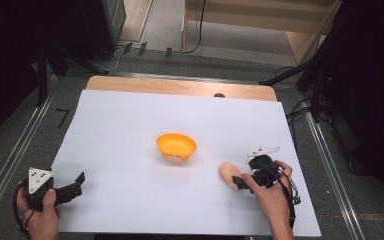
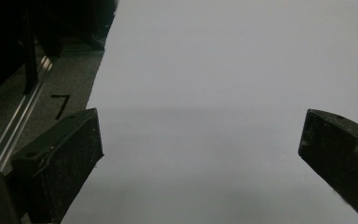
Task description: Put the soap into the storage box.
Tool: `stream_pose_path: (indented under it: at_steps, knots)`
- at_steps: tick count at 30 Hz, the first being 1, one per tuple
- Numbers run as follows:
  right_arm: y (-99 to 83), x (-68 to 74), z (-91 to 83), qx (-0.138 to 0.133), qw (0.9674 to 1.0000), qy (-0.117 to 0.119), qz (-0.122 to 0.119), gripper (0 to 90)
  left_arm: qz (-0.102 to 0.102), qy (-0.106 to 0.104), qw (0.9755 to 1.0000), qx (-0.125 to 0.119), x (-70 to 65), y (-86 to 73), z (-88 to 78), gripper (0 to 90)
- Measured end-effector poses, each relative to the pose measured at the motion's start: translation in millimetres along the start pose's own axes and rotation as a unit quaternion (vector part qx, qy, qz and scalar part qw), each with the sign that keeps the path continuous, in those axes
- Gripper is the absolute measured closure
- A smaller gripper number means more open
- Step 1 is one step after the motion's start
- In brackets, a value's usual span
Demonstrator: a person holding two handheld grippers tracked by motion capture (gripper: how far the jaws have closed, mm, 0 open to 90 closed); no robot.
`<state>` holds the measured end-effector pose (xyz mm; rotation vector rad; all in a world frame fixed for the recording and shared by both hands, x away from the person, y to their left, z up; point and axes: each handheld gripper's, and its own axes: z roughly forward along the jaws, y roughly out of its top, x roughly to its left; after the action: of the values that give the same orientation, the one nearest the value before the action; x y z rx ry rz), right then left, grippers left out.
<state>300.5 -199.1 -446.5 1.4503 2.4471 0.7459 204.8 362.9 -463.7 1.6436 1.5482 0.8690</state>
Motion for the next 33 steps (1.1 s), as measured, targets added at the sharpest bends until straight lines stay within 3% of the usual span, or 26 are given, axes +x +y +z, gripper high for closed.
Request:
stream_pose_path:
  at_steps: [9,13,15,24,26,27,29,33]
  knots:
    - [4.9,11.0,11.9,0.02,0.9998,0.008,-0.006,0.0,0.0,-0.001,1.0,0.001,0.3,0.1,0.2,0.0]
    - [6.2,14.3,16.1,0.022,0.9997,0.006,-0.005,5.2,-0.001,-0.002,1.0,0.001,0.3,0.1,0.4,0.0]
    - [7.4,19.3,19.4,0.024,0.9997,0.003,-0.007,12.4,-0.001,-0.001,1.0,0.002,0.3,0.2,0.3,0.0]
    - [9.3,23.2,25.2,0.03,0.9995,0.002,-0.002,19.1,-0.002,-0.002,1.0,0.002,0.5,0.2,0.5,0.0]
    - [9.0,24.5,25.5,0.03,0.9995,-0.003,-0.014,22.5,-0.002,-0.001,1.0,0.003,0.4,0.3,0.6,0.0]
    - [8.1,26.8,25.2,0.026,0.9992,-0.01,-0.029,28.6,-0.002,-0.002,1.0,0.003,0.4,0.2,0.6,0.0]
    - [7.5,25.8,24.4,0.022,0.9991,-0.004,-0.037,32.1,-0.002,-0.002,1.0,0.003,0.5,0.2,0.5,0.0]
    - [5.8,24.8,24.4,0.017,0.9991,0.001,-0.039,32.0,-0.002,-0.002,1.0,0.002,0.5,0.2,0.4,0.0]
